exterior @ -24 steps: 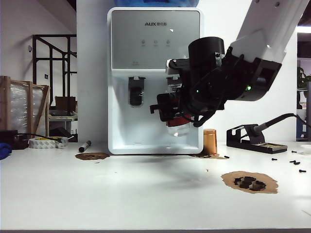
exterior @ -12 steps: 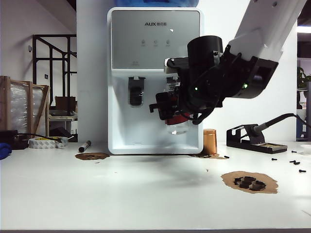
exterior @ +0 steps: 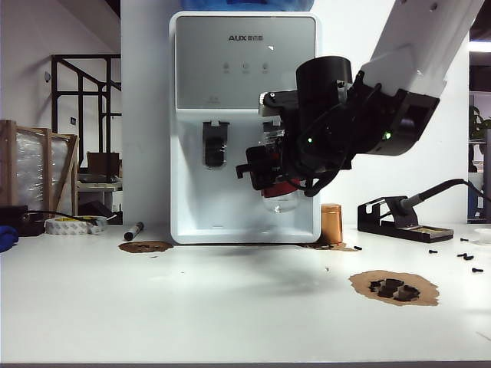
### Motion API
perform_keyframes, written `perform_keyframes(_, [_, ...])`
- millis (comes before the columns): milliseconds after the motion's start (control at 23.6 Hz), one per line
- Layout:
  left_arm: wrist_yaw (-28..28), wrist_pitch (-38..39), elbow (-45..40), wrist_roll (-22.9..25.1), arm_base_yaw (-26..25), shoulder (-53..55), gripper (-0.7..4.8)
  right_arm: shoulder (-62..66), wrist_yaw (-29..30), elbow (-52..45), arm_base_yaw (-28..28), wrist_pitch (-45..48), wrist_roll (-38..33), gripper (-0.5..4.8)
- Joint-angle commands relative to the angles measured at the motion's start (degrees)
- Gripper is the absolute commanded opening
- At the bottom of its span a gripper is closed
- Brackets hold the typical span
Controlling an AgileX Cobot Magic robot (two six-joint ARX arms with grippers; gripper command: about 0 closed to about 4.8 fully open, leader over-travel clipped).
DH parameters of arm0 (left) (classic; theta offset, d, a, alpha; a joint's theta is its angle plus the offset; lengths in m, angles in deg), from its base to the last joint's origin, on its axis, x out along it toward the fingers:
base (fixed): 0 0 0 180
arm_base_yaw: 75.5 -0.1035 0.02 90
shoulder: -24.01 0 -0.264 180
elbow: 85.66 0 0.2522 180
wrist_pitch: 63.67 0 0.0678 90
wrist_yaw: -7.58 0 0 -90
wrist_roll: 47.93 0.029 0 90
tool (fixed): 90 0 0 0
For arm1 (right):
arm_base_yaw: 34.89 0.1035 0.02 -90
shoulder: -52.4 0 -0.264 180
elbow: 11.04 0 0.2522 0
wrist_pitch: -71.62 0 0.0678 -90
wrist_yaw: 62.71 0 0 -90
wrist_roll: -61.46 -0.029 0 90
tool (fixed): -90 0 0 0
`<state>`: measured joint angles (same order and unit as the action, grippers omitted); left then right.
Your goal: Pick up the water bottle with two loops of red belts, then reach the front water dispenser and gently press the gray-black baffle horizontally to get a little water.
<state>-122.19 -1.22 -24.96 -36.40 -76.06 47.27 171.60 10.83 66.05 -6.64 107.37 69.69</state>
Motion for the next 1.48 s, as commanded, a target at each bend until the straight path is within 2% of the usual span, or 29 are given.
perform_keyframes(42, [-0.31, -0.26, 0.26, 0.04, 0.02, 0.15, -0.01, -0.39, -0.28, 0.61, -0.63, 1.99, 0.22, -0.04])
perform_keyframes(382, [0.04, -0.61, 0.24, 0.04, 0.02, 0.15, -0.01, -0.39, 0.00, 0.61, -1.18, 2.05, 0.20, -0.04])
perform_keyframes(594, [2.73, -3.17, -0.11, 0.00, 0.02, 0.44, -0.01, -0.39, 0.50, 0.63, -1.18, 2.10, 0.20, -0.04])
perform_keyframes(891, [4.26, -5.03, -0.22, -0.09, 0.02, 5.60, -0.01, -0.37, 1.27, 1.18, -1.18, 2.08, 0.20, -0.04])
perform_keyframes(976, [5.95, -6.32, -0.24, -0.09, 0.02, 8.50, -0.01, -0.37, 1.27, 1.38, -1.18, 2.14, 0.22, -0.04])
perform_keyframes(1061, [5.88, -6.80, -0.26, -0.07, 0.04, 10.01, -0.01, -0.37, 1.27, 1.38, -1.18, 2.16, 0.20, -0.04])
perform_keyframes(1188, [4.37, -11.74, -2.54, -0.09, 0.31, 10.69, -0.02, -0.35, 1.25, 1.38, -1.18, 2.05, 0.22, -0.04])
perform_keyframes(1357, [4.46, -13.18, -4.31, -0.09, 3.21, 10.71, -0.02, -0.35, 1.25, 1.38, -1.22, 2.08, 0.26, -0.04])
perform_keyframes(1485, [7.13, -14.78, -4.63, -0.94, 8.07, 10.71, -0.02, -0.35, 1.25, 1.38, -1.33, 2.29, 0.48, -0.04])
